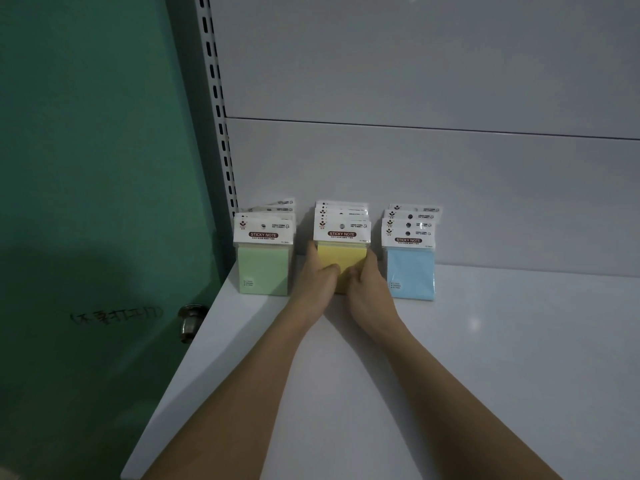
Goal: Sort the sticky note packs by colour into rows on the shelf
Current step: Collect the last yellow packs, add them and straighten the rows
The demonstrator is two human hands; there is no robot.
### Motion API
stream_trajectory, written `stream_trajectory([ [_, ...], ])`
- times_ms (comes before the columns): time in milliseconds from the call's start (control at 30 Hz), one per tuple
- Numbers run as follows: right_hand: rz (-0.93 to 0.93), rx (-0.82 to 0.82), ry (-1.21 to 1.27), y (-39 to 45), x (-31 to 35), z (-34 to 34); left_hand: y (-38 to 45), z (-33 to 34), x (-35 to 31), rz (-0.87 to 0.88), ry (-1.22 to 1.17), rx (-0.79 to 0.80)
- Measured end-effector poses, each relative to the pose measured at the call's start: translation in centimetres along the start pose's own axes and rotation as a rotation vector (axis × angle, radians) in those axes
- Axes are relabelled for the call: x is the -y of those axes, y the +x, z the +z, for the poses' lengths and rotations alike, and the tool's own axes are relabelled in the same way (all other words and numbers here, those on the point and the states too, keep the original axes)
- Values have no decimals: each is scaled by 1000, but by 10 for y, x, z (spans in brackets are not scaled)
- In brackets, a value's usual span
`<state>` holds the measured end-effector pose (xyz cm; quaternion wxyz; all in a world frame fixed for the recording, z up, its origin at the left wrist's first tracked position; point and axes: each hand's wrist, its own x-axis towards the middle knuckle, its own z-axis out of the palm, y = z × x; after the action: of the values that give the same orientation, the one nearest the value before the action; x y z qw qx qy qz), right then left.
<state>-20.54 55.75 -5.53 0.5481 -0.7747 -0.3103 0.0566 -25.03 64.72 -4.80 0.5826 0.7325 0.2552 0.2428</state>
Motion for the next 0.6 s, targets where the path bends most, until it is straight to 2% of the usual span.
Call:
stream_trajectory([
  [167,16,29,-7,-1,2,-2,0,-2,5,6,15,25],
  [367,137,50,131,6,17,-2,0,-6,-8,-74,-141,66],
  [600,183,58,107,3,21,-5,-3,-8,-15,-110,-136,67],
])
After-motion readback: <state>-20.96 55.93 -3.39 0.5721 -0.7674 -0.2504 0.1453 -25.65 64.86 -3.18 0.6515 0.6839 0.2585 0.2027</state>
